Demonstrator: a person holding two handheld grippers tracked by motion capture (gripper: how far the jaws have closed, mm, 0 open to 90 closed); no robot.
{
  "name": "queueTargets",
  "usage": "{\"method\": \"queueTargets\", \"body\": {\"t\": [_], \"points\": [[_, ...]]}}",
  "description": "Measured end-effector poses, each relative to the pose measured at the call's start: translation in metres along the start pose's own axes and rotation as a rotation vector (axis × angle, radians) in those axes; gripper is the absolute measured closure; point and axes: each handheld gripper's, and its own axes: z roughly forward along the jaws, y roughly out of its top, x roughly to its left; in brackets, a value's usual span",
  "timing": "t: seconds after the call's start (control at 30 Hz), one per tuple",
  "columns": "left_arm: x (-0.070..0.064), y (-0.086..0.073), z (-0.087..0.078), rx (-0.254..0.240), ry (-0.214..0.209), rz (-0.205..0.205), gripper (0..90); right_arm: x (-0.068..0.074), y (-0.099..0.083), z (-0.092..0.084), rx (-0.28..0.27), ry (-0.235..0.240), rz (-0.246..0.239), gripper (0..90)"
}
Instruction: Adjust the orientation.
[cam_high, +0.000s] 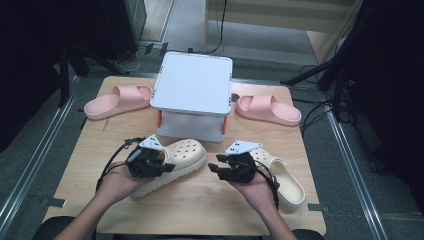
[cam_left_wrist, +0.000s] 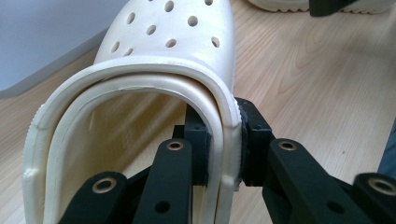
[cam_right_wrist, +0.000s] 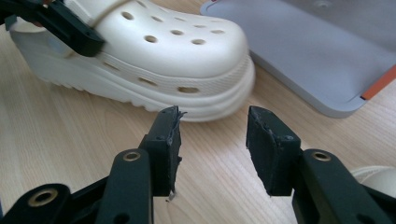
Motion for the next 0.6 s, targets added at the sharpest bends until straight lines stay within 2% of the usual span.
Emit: {"method": "queueTargets", "body": {"t": [0.13, 0.23, 0.33, 0.37, 0.47, 0.6], "points": [[-0.007, 0.004, 0.012, 0.023, -0.017, 0.023, 76.9, 0.003, -0.003, 0.001, 0.009, -0.001, 0.002, 55.7], [-0.009, 0.004, 0.016, 0.026, -0.028, 0.028, 76.7, 0.004, -0.005, 0.003, 0.013, -0.004, 0.005, 55.8], [-0.008, 0.003, 0.017, 0.037, -0.062, 0.038, 74.8, 0.005, -0.006, 0.004, 0.016, -0.006, 0.007, 56.0], [-0.008, 0.003, 0.016, 0.035, -0.078, 0.038, 72.5, 0.006, -0.006, 0.005, 0.016, -0.004, 0.006, 56.0], [-0.008, 0.003, 0.007, 0.024, -0.088, 0.048, 67.5, 0.006, -0.007, 0.005, 0.017, -0.009, 0.009, 55.7], [-0.006, 0.003, -0.010, 0.014, -0.077, 0.050, 63.3, 0.007, -0.007, 0.006, 0.011, -0.017, 0.008, 55.7]]}}
